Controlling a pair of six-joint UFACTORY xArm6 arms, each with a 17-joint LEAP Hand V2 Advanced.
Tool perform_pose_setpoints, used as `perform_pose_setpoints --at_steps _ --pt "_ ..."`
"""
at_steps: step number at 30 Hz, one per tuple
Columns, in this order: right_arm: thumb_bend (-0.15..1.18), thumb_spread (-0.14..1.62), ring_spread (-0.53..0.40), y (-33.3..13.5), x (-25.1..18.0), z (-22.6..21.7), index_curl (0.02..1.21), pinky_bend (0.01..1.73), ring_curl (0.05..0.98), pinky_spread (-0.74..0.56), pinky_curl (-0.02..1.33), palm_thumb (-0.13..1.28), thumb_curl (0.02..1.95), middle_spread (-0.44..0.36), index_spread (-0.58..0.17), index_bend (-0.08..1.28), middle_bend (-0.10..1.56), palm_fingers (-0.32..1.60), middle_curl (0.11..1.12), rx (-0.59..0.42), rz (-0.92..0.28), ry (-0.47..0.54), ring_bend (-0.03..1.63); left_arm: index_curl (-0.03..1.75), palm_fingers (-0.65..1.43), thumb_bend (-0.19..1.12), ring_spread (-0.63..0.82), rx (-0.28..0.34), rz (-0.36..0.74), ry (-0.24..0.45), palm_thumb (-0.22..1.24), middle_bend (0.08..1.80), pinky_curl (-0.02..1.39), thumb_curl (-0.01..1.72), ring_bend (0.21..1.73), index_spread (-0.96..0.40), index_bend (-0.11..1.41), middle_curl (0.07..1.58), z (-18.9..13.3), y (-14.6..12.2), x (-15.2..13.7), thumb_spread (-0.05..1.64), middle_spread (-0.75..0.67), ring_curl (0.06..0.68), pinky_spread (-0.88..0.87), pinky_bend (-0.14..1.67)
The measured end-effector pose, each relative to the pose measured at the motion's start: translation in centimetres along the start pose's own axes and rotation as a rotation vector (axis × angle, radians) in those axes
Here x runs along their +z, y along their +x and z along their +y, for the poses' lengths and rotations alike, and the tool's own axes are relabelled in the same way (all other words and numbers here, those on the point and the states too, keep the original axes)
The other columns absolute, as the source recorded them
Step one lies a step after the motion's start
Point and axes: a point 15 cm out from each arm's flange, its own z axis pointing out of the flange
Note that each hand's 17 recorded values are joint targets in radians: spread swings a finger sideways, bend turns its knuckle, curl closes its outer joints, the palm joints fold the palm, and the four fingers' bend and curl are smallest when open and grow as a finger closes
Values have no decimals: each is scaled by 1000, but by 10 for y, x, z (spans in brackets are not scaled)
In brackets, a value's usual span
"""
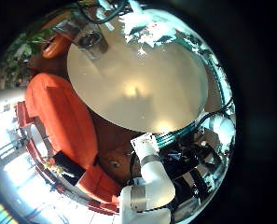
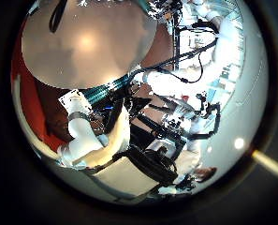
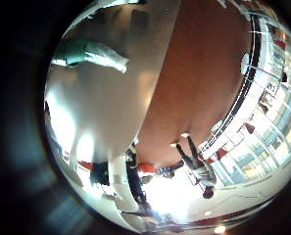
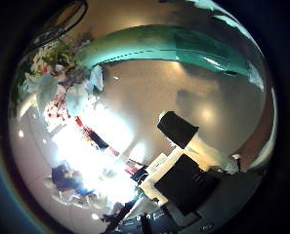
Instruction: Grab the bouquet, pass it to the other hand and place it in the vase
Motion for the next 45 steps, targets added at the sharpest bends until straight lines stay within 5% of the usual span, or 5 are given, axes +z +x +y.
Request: perform_pose_setpoints --at_steps 12,19,24,34,45 --pt "-9 1051 -239 -2 9 -2 419 323 270 90 109 660 401 -185 -359 238 440 640 469 2 3 -11 787 393 149 -22 537 -1 0 -2 345 182 294 324 434 4 188 287 -1 -2 0 1113 427 199 511 192" --pt "-10 1025 -326 1 15 4 486 609 365 -271 158 748 423 -285 -444 256 545 1118 565 -9 50 -33 971 396 148 -22 537 -1 0 0 345 181 294 324 435 4 190 287 0 -1 -1 1113 428 199 511 192" --pt "-4 984 -307 1 14 8 643 913 455 -434 285 858 454 -312 -490 467 718 1288 690 -23 93 -7 1088 397 148 -22 537 1 -1 2 345 181 295 323 435 4 190 287 1 -1 -1 1113 428 198 511 192" --pt "4 893 -252 2 -11 14 917 1322 595 -312 496 1056 557 -291 -448 882 1056 1209 905 11 121 207 1307 398 147 -22 537 5 -1 2 345 181 295 323 437 4 190 287 4 0 -3 1113 428 198 511 192" --pt "62 878 -214 1 -45 37 995 1414 674 -218 604 1195 727 -221 -349 1049 1210 1140 955 11 135 432 1407 399 148 -22 537 19 -6 13 345 181 295 323 437 4 191 287 9 2 -8 1113 428 197 511 192"
